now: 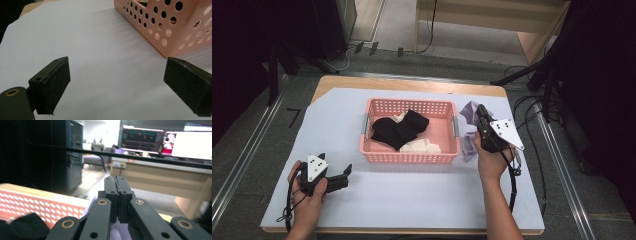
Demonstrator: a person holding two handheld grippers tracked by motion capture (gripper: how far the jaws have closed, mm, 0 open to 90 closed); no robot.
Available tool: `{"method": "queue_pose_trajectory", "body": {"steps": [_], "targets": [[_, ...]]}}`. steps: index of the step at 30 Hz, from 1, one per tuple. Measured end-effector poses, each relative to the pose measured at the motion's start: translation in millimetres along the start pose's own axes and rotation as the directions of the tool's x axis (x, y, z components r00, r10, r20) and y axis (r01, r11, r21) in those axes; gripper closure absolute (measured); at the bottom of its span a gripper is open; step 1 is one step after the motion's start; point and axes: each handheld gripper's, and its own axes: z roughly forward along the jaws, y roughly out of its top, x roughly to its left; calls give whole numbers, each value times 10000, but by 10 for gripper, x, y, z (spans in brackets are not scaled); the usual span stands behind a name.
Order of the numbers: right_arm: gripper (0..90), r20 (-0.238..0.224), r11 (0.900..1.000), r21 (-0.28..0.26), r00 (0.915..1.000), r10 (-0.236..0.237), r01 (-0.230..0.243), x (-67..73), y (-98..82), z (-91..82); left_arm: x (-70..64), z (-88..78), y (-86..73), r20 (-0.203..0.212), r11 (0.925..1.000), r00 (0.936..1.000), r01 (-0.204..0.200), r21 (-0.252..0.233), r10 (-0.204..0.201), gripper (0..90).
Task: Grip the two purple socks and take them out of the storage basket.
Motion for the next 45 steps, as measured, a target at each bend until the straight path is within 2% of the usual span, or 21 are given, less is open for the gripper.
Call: {"method": "queue_pose_trajectory", "body": {"steps": [7, 8, 9, 10, 11, 12, 13, 14, 15, 21, 24, 29, 30, 34, 35, 37, 40, 41, 42, 43, 45], "targets": [[881, 404, 9932, 1137, 9990, 201, -246, -141, -232, -23, 0, 0, 0, -7, 10000, 10000, -6, 8, 6, 75], [850, 466, 9912, 1259, 9983, 351, -408, -160, -244, -40, 0, 0, 0, -7, 10000, 10000, -6, 8, 6, 75], [784, 354, 9887, 1272, 9966, 751, -790, -175, -253, -64, -1, 0, -1, -25, 10000, 10000, 19, -8, -19, 75], [784, 354, 9887, 1272, 9966, 751, -790, -175, -253, -64, -1, 0, -1, -25, 10000, 10000, 19, -8, -19, 75], [636, 138, 9828, 1208, 9902, 1391, -1398, -198, -253, -111, -2, 0, -1, -22, 10000, 10000, 48, -4, -48, 75], [583, 113, 9839, 1201, 9912, 1320, -1324, -206, -251, -133, -1, -1, -1, -31, 10000, 10000, 52, -5, -52, 75], [583, 113, 9839, 1201, 9912, 1320, -1324, -206, -251, -133, -1, -1, -1, -31, 10000, 10000, 52, -5, -52, 75], [504, -31, 9845, 1342, 9934, 1144, -1130, -218, -253, -188, 0, 0, -1, -26, 10000, 10000, 56, -10, -56, 75], [482, -106, 9842, 1459, 9946, 1032, -1005, -230, -256, -220, -1, 2, -1, -21, 10000, 10000, 88, -20, -88, 74], [418, -639, 9810, 1632, 9911, 1164, -1047, -320, -344, -451, 4, 1, 3, -8, 9999, 9999, 124, 69, -124, 75], [352, -885, 9675, 2176, 9846, 1509, -1288, -429, -459, -651, 8, 4, 3, -82, 9999, 9999, 117, 75, -116, 74], [283, -1032, 9598, 2468, 9812, 1630, -1335, -528, -548, -824, 9, 5, 2, -67, 9998, 9997, 216, 16, -216, 73], [248, -1047, 9492, 2839, 9797, 1712, -1355, -571, -573, -904, 10, 3, -1, -49, 9997, 9997, 220, -64, -220, 74], [183, -920, 9323, 3364, 9806, 1730, -1328, -656, -618, -1018, 13, 1, -1, -19, 9997, 9998, 221, -58, -221, 73], [160, -818, 9212, 3618, 9794, 1844, -1432, -720, -655, -1096, 11, 4, -1, -34, 9997, 9997, 227, -71, -228, 73], [151, -801, 9179, 3686, 9787, 1890, -1470, -758, -675, -1138, 11, 4, -1, -33, 9997, 9997, 239, -72, -239, 73], [137, -578, 9055, 3949, 9795, 1928, -1550, -844, -736, -1258, 12, 3, 2, -39, 9996, 9996, 271, 14, -271, 73], [121, -491, 8940, 4194, 9794, 1959, -1578, -880, -785, -1338, 13, 4, 1, -57, 9996, 9996, 279, -1, -279, 73], [121, -491, 8940, 4194, 9794, 1959, -1578, -880, -785, -1338, 13, 2, 1, -73, 9996, 9996, 277, -12, -277, 73], [107, -363, 8864, 4395, 9831, 1794, -1456, -904, -840, -1404, 15, 0, 1, -56, 9996, 9996, 276, -4, -276, 73], [96, -306, 8811, 4474, 9819, 1867, -1536, -935, -882, -1451, 11, 5, -1, -100, 9996, 9995, 283, -71, -284, 73]]}}
